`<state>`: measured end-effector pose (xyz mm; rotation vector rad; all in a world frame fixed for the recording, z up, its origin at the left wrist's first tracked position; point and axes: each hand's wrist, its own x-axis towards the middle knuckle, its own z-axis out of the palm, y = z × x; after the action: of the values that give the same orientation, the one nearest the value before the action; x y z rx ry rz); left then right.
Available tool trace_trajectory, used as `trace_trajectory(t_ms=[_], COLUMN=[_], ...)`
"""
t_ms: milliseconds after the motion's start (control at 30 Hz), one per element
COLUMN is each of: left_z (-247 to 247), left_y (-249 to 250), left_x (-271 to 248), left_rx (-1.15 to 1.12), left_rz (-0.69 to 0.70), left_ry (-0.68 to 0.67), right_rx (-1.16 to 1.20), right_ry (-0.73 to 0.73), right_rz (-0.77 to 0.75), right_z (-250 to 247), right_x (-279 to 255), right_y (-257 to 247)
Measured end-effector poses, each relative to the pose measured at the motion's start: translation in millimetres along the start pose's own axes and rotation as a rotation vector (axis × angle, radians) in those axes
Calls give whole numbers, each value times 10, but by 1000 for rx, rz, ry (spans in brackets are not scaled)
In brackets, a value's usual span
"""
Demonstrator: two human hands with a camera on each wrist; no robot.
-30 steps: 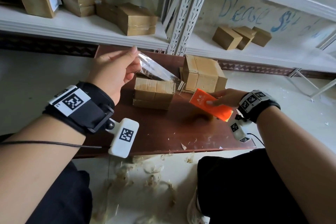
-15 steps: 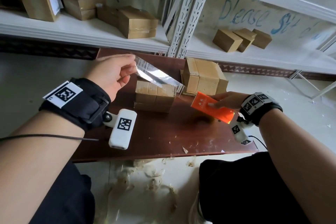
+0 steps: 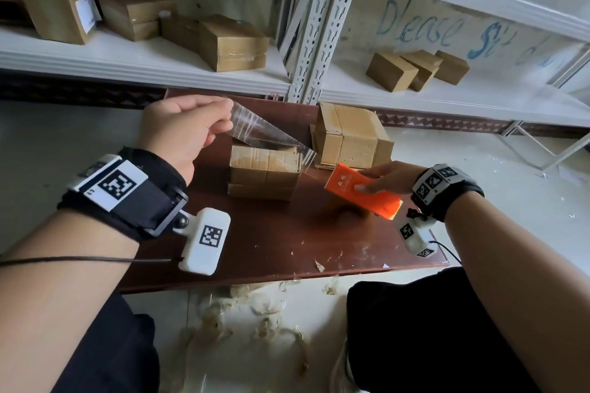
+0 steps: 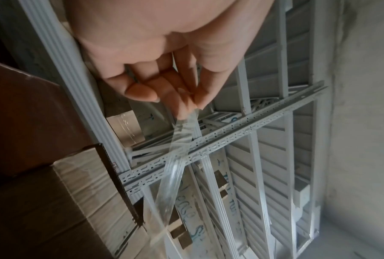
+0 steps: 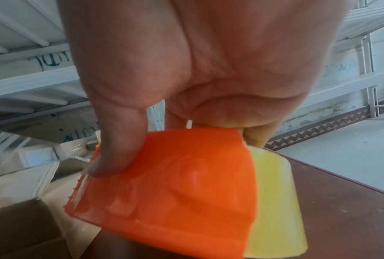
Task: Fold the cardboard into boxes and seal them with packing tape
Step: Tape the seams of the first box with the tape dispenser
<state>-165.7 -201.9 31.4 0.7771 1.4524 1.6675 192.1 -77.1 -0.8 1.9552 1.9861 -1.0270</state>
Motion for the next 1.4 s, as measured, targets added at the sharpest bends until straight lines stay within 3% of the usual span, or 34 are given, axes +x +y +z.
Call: trace_trajectory(t_ms=[333,600,933,1400], left_z=[119,163,181,177], left_y=[-24,-46,-78,-152], left_x=[-391,-451,-415,-427], left_rx=[-95,-72,-58,42], left_rz=[50,109,108,271], left_ry=[-253,-269,-258,-338], right_rx=[-26,-43,-106,-148], right_ry=[133,209,185,203], right_rz=[1,6,-44,-61], right_z=[138,239,335,384], right_x=[74,239,225,286], right_y=[-194,-254,-354,-392])
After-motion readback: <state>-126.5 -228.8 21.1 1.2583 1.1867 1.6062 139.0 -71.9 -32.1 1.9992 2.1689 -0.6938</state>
